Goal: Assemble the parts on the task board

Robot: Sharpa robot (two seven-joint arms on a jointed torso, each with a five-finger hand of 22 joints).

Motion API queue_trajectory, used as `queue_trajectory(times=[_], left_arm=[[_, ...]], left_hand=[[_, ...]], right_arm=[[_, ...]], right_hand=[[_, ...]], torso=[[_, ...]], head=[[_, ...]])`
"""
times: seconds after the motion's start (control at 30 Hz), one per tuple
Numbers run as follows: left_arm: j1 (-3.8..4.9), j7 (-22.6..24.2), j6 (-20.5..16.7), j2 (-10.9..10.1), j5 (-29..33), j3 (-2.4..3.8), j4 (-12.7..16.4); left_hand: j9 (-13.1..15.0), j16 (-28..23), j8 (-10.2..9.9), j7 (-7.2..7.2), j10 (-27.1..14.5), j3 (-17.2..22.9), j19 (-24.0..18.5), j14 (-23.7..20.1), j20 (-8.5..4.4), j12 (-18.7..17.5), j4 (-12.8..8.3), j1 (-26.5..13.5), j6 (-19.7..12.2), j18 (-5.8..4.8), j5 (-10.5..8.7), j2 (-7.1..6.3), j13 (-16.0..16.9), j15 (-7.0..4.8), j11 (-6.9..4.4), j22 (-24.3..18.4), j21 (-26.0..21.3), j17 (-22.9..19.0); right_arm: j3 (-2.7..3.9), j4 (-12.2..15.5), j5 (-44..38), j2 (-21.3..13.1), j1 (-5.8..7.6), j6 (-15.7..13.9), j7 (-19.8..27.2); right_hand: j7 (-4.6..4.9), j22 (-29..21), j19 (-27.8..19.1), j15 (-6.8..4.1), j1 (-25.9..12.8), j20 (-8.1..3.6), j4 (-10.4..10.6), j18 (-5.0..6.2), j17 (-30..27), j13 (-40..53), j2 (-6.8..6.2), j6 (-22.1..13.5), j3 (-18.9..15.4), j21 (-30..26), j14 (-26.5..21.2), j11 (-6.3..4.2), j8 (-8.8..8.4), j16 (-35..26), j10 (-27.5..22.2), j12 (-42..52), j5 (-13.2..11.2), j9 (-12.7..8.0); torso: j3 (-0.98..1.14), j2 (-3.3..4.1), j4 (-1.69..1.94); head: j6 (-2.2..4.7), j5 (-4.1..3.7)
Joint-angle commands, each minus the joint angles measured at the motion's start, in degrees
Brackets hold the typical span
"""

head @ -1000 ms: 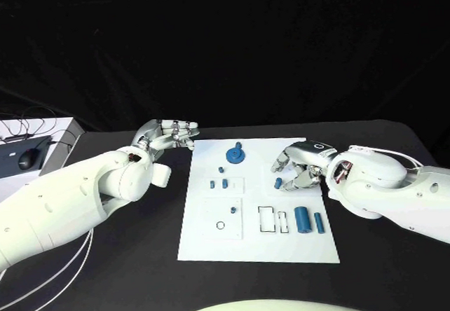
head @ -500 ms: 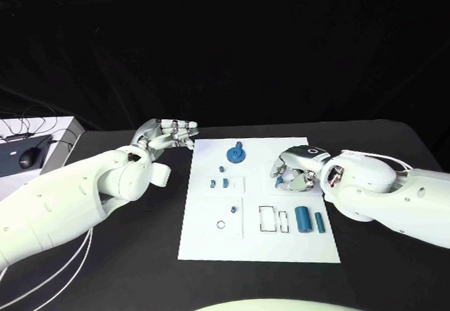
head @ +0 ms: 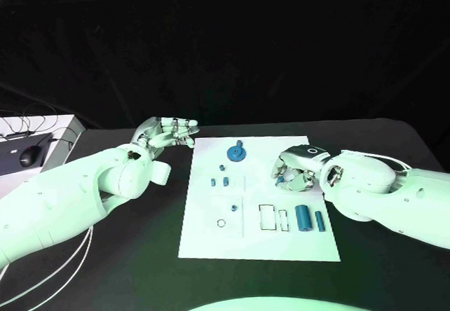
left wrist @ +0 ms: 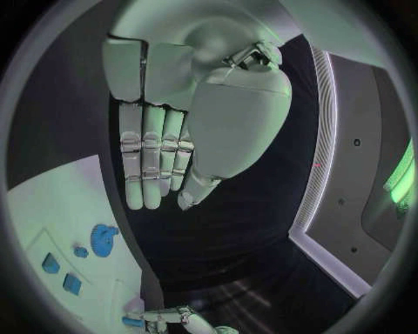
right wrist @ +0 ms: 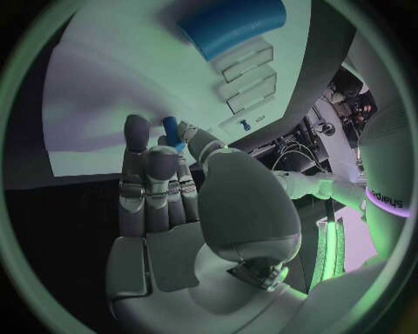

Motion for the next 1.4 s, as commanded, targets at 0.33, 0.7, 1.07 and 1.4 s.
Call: queue_trajectory(times=[0.33, 0.7, 1.07, 1.4], left_arm=[[0.04, 0.29, 0.92, 0.0, 0.25, 0.02, 0.1], [0.04, 0.28, 0.95, 0.16, 0.25, 0.02, 0.02], [0.03, 0.26, 1.0, 0.36, 0.25, 0.02, -0.14], [0.03, 0.31, 1.24, 0.98, 0.39, 0.02, -0.57]], left_hand=[[-0.02, -0.23, -0.1, -0.05, -0.43, -0.05, 0.54, -0.08, 0.03, 0.37, 0.4, -0.24, 0.28, 0.33, 0.15, 0.41, -0.06, 0.11, 0.03, -0.04, -0.44, -0.08], [-0.02, -0.23, -0.1, -0.05, -0.43, -0.05, 0.54, -0.09, 0.03, 0.37, 0.41, -0.25, 0.28, 0.32, 0.15, 0.42, -0.06, 0.11, 0.03, -0.04, -0.45, -0.08], [-0.02, -0.23, -0.1, -0.05, -0.43, -0.05, 0.54, -0.09, 0.03, 0.37, 0.41, -0.25, 0.28, 0.32, 0.15, 0.42, -0.06, 0.11, 0.03, -0.04, -0.45, -0.08], [-0.02, -0.23, -0.09, -0.06, -0.52, -0.08, 0.6, -0.09, 0.05, 0.37, 0.59, -0.37, 0.25, 0.31, 0.14, 0.39, -0.06, 0.14, 0.06, -0.09, -0.61, -0.07]], right_arm=[[-0.01, 0.74, -1.55, -0.29, -0.11, -1.91, -0.34], [0.04, 2.8, -2.56, -1.38, -0.01, -5.88, -0.03], [0.47, 7.04, -2.74, -2.84, 1.16, -6.74, 0.04], [0.67, 11.6, -1.2, -1.8, 2.09, -6.65, 0.86]], right_hand=[[-0.23, 0.67, 0.33, -1.11, 1.26, -0.85, -1.04, 0.02, 0.23, 0.21, 2.49, 2.72, 0.86, 0.1, 0.14, -0.89, 0.34, 0.31, 3.13, -0.01, -2.7, 0.24], [-1.01, 1.14, 0.16, -2.63, 2.94, -2.64, -2.85, -1.78, 0.92, 0.51, 4.41, 5.87, 2.45, 0.78, 0.32, -2.94, 0.21, 0.1, 10.17, 0.19, -9.35, 0.71], [-1.04, 1.12, 0.03, -2.63, 3.04, -2.71, -2.98, -1.89, 1.08, 0.53, 4.4, 5.96, 2.49, 0.88, 0.32, -2.94, 0.27, -0.05, 10.23, 0.2, -9.43, 0.71], [-1.03, 1.11, -0.07, -2.63, 3.06, -2.75, -3.05, -1.95, 1.19, 0.52, 4.42, 5.92, 2.52, 0.95, 0.33, -2.93, 0.23, -0.15, 10.19, 0.19, -9.42, 0.68]], torso=[[0.02, 0.0, 0.01], [0.01, 0.02, -0.03], [-0.01, -0.06, 0.0], [-0.07, -0.05, -0.11]], head=[[0.06, 0.04], [0.09, -0.05], [0.08, 0.2], [0.09, 1.11]])
